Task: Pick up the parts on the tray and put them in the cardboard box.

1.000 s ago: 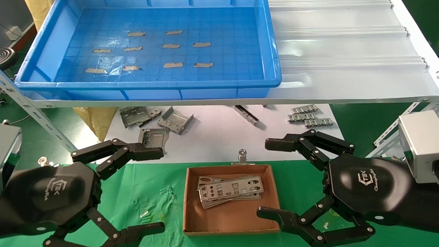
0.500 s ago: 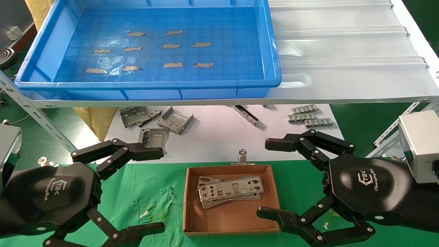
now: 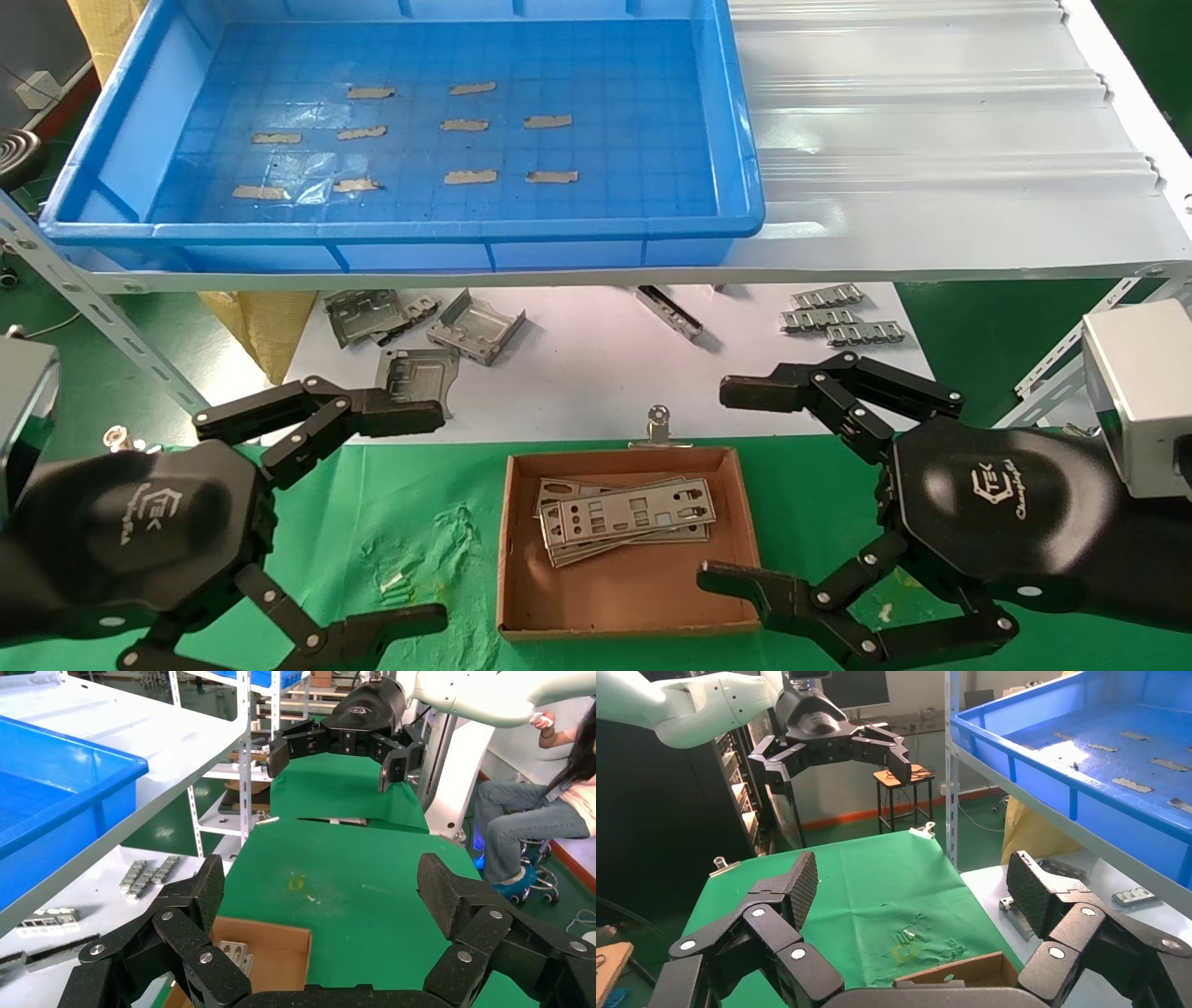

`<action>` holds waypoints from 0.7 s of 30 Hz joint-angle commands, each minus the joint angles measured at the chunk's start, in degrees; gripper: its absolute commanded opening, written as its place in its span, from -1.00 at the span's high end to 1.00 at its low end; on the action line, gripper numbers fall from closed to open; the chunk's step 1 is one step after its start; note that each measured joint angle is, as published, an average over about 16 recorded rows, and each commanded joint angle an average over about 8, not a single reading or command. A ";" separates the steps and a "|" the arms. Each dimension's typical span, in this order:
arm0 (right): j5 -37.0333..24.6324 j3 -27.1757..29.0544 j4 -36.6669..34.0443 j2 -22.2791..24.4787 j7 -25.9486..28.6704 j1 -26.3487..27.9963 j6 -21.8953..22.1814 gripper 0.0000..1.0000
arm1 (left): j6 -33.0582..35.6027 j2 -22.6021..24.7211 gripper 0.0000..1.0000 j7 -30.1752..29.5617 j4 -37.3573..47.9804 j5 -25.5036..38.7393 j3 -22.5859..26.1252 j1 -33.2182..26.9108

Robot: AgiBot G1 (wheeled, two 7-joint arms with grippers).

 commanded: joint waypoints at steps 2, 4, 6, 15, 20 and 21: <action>0.00 0.00 0.00 0.00 0.00 0.00 0.00 -1.00 | 0.00 0.00 -1.00 0.00 0.00 0.00 0.00 0.00; 0.00 0.00 0.00 0.00 0.00 0.00 0.00 -1.00 | 0.00 0.00 -1.00 0.00 0.00 0.00 0.00 0.00; 0.00 0.00 0.00 0.00 0.00 0.00 0.00 -1.00 | 0.00 0.00 -1.00 0.00 0.00 0.00 0.00 0.00; 0.00 0.00 0.00 0.00 0.00 0.00 0.00 -1.00 | 0.00 0.00 -1.00 0.00 0.00 0.00 0.00 0.00; 0.00 0.00 0.00 0.00 0.00 0.00 0.00 -1.00 | 0.00 0.00 -1.00 0.00 0.00 0.00 0.00 0.00; 0.00 0.00 0.00 0.00 0.00 0.00 0.00 -1.00 | 0.00 0.00 -1.00 0.00 0.00 0.00 0.00 0.00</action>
